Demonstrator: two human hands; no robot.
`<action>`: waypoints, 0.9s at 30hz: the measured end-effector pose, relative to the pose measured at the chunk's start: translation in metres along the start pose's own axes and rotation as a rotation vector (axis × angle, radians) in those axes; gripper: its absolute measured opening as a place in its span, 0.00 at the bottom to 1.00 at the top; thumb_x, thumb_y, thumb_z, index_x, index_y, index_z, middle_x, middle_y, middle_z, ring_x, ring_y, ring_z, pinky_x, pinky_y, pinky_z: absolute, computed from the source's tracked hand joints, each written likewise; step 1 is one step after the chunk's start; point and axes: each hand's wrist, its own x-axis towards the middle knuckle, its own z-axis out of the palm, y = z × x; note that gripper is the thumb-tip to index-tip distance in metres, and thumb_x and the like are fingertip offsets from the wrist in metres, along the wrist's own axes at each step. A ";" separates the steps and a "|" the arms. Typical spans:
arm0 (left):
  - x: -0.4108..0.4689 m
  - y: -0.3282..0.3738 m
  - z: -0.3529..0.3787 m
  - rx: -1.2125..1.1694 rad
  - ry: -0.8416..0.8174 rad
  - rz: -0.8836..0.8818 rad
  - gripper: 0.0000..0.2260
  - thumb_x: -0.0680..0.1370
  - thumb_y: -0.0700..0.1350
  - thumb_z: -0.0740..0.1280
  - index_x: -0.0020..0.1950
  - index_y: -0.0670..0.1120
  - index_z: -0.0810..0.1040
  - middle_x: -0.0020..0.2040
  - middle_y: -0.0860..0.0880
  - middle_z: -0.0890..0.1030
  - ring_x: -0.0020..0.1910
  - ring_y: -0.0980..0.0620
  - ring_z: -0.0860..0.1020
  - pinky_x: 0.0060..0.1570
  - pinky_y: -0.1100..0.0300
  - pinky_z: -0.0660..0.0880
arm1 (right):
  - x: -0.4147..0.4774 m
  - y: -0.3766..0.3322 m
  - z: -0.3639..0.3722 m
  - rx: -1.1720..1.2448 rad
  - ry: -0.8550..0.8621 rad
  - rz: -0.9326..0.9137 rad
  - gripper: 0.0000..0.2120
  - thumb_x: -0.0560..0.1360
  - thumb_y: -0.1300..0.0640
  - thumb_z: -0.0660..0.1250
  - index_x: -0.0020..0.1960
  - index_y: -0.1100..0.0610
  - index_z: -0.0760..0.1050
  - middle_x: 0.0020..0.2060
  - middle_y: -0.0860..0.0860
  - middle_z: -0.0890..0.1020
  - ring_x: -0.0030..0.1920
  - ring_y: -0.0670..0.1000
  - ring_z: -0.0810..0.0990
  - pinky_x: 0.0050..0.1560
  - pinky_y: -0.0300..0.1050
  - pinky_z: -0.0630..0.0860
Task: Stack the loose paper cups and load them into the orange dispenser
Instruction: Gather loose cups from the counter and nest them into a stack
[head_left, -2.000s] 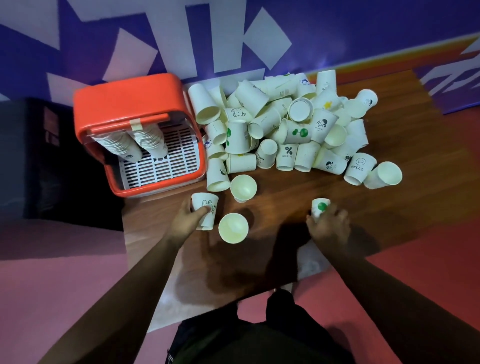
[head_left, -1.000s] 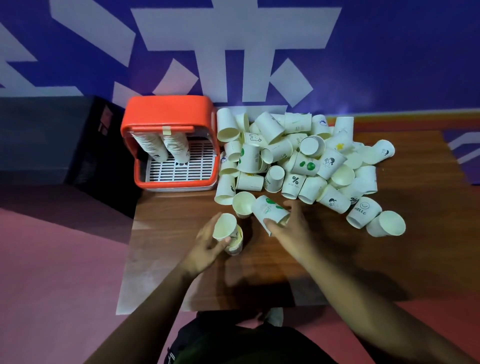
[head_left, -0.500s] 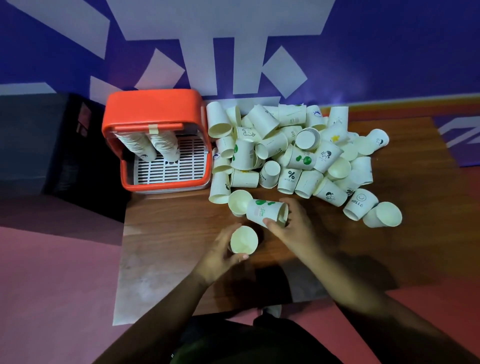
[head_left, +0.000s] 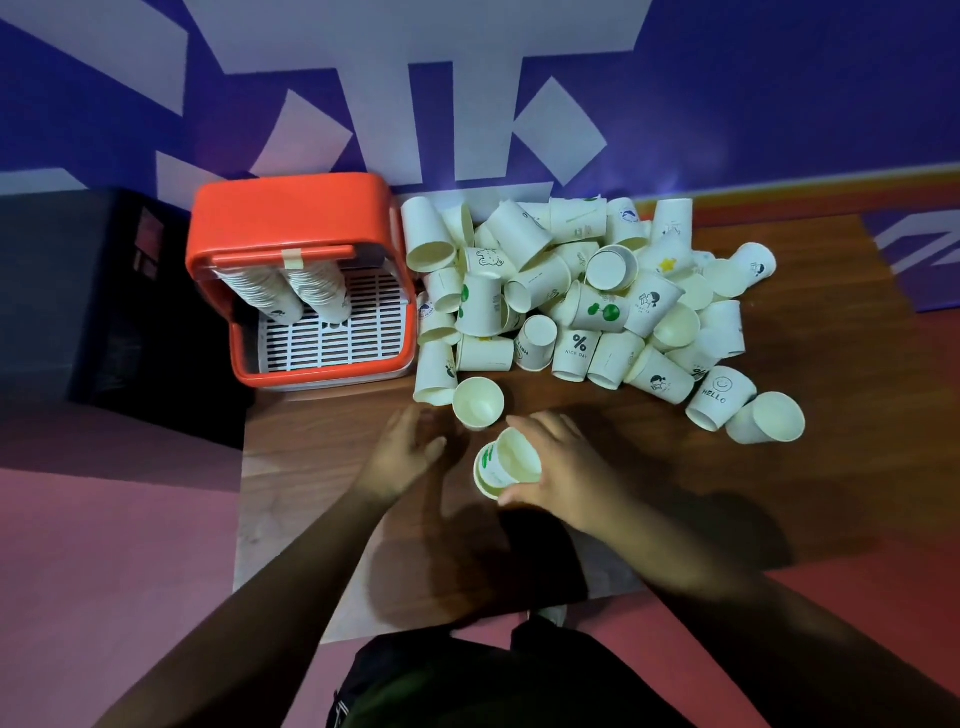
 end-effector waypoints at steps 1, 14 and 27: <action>0.005 0.008 -0.001 0.033 0.008 0.026 0.20 0.76 0.48 0.72 0.66 0.51 0.72 0.58 0.50 0.72 0.58 0.49 0.75 0.62 0.46 0.75 | 0.001 0.001 0.007 -0.053 0.009 -0.032 0.45 0.59 0.38 0.78 0.70 0.55 0.70 0.60 0.50 0.74 0.60 0.53 0.71 0.64 0.47 0.70; 0.035 0.040 0.024 0.427 -0.080 0.093 0.18 0.76 0.44 0.72 0.65 0.41 0.79 0.68 0.40 0.69 0.63 0.40 0.75 0.63 0.55 0.70 | 0.009 0.017 0.027 -0.041 -0.096 0.060 0.47 0.65 0.30 0.68 0.77 0.48 0.58 0.75 0.52 0.62 0.74 0.54 0.60 0.73 0.53 0.61; 0.003 0.070 -0.022 -0.242 -0.005 0.258 0.03 0.74 0.42 0.76 0.45 0.46 0.83 0.70 0.49 0.72 0.70 0.56 0.72 0.63 0.60 0.74 | 0.108 0.084 -0.112 -0.140 0.504 0.359 0.35 0.70 0.48 0.74 0.72 0.57 0.65 0.62 0.62 0.68 0.61 0.64 0.72 0.62 0.56 0.73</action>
